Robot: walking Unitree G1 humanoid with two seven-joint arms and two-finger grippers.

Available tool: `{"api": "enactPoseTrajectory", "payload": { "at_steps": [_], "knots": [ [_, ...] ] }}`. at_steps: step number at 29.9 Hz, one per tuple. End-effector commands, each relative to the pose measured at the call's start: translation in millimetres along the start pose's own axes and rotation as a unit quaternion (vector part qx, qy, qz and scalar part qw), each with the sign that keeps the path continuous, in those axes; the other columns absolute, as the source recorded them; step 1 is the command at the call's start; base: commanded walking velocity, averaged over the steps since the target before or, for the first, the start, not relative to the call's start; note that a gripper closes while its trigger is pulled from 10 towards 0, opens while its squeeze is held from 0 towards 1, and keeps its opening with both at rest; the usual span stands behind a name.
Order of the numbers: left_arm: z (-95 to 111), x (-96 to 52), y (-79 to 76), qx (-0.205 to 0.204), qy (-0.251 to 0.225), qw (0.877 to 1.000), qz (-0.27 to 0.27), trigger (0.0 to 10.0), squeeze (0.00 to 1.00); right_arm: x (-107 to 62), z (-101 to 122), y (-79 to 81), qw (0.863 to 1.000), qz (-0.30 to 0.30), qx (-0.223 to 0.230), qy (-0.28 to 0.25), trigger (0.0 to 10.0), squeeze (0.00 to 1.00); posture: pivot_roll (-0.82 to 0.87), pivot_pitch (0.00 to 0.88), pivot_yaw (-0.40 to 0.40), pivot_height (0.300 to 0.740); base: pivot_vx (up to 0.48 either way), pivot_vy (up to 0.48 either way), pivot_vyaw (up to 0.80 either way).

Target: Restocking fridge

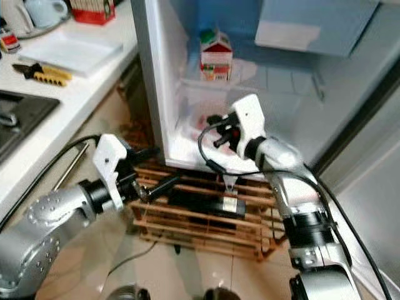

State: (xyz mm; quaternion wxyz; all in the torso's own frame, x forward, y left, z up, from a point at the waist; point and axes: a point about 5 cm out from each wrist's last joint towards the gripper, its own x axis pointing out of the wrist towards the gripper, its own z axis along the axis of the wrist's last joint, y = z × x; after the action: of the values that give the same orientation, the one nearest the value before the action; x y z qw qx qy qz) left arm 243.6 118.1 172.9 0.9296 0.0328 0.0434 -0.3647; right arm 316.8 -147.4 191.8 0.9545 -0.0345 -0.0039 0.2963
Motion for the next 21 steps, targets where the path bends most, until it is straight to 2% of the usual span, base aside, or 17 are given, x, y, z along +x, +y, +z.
{"api": "enactPoseTrajectory", "payload": {
  "at_steps": [1,3,7,10,11,14,16,18,21],
  "knots": [
    [-4,0.0,5.3,0.013,0.005,0.999,0.044,10.0,0.0,-10.9,3,7.1,1.0,-0.024,0.0,-0.013,10.0,0.0,0.02,0.0,-0.05,0.74,0.0,0.0,0.0],
    [-5,0.4,9.5,0.02,0.0,0.996,0.088,10.0,0.0,-26.7,4,19.6,0.998,-0.05,0.005,-0.022,10.0,0.0,0.01,0.0,-0.047,0.74,0.0,0.0,0.0],
    [-3,2.6,9.8,0.011,-0.012,0.994,0.108,10.0,0.0,-43.7,2,39.2,0.996,-0.08,0.039,-0.032,10.0,0.0,0.0,0.0,-0.032,0.74,0.0,0.0,0.0],
    [-1,4.5,12.6,0.011,-0.019,0.992,0.127,10.0,0.0,-51.8,-8,47.8,0.994,-0.097,0.056,-0.021,10.0,0.0,0.0,0.0,-0.025,0.74,0.0,0.0,0.0],
    [1,6.9,13.7,0.009,-0.02,0.991,0.129,10.0,0.0,-59.4,-23,53.6,0.993,-0.109,0.047,0.014,10.0,0.0,-0.01,0.0,-0.016,0.74,0.0,0.0,0.0],
    [2,9.8,12.4,0.004,-0.022,0.992,0.122,10.0,0.0,-67.7,-38,54.3,0.988,-0.145,0.038,0.049,10.0,0.0,0.0,0.0,-0.016,0.74,0.0,0.0,0.0],
    [0,10.4,12.0,0.004,-0.018,0.992,0.122,10.0,0.0,-73.6,-44,49.8,0.977,-0.199,0.053,0.061,10.0,0.0,-0.01,0.0,-0.014,0.74,0.0,0.0,0.0],
    [-1,10.1,12.2,0.003,-0.014,0.993,0.12,10.0,0.0,-77.6,-49,45.1,0.967,-0.238,0.044,0.075,10.0,0.0,-0.01,0.0,-0.01,0.74,0.0,0.0,0.0],
    [-4,8.3,12.1,0.003,-0.009,0.992,0.126,10.0,0.0,-81.1,-53,43.5,0.966,-0.242,0.027,0.082,10.0,0.0,0.0,0.0,-0.002,0.74,0.0,0.0,0.0]
  ]
}}
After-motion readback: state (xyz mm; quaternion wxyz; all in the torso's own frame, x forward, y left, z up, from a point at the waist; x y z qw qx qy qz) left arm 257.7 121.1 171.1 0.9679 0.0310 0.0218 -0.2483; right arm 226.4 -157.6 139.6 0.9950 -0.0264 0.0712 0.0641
